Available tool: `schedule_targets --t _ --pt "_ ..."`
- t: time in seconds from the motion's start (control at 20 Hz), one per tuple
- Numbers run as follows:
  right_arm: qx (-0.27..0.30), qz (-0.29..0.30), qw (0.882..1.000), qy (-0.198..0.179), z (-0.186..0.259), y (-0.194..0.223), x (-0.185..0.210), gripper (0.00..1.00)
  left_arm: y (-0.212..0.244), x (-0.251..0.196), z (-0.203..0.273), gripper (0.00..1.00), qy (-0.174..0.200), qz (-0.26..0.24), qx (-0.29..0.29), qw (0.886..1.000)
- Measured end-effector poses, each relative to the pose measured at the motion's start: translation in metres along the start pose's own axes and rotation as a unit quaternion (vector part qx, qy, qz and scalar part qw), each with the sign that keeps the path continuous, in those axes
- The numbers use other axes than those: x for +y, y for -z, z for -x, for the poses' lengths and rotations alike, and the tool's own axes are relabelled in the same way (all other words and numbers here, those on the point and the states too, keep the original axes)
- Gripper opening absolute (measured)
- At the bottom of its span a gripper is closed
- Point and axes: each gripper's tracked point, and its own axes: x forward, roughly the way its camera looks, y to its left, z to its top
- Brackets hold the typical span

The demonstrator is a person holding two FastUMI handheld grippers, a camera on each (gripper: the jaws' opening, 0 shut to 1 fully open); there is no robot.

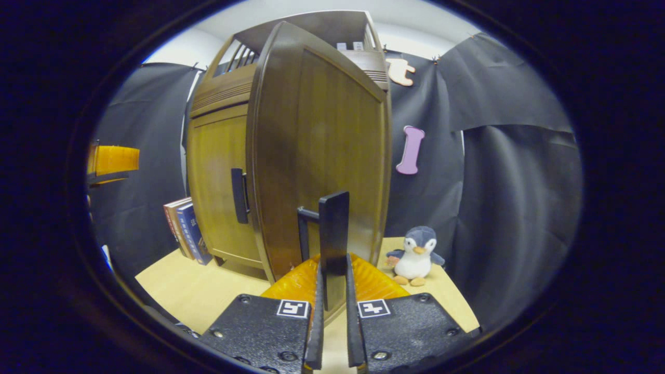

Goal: Open the right door of the double-door shoe cabinet with the right hand, and open the left door with the left hand.

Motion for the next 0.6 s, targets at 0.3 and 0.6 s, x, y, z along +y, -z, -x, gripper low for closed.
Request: schedule_targets --t 0.3,0.6 --pt "0.005 -0.029 0.998 0.051 0.012 0.005 -0.047 0.17 0.003 -0.014 -0.008 0.95 0.011 0.012 0.007 1.0" --pt "0.015 -0.053 0.997 0.053 0.02 0.007 -0.064 0.11 0.012 -0.027 -0.02 0.95 0.026 0.017 0.02 0.999"
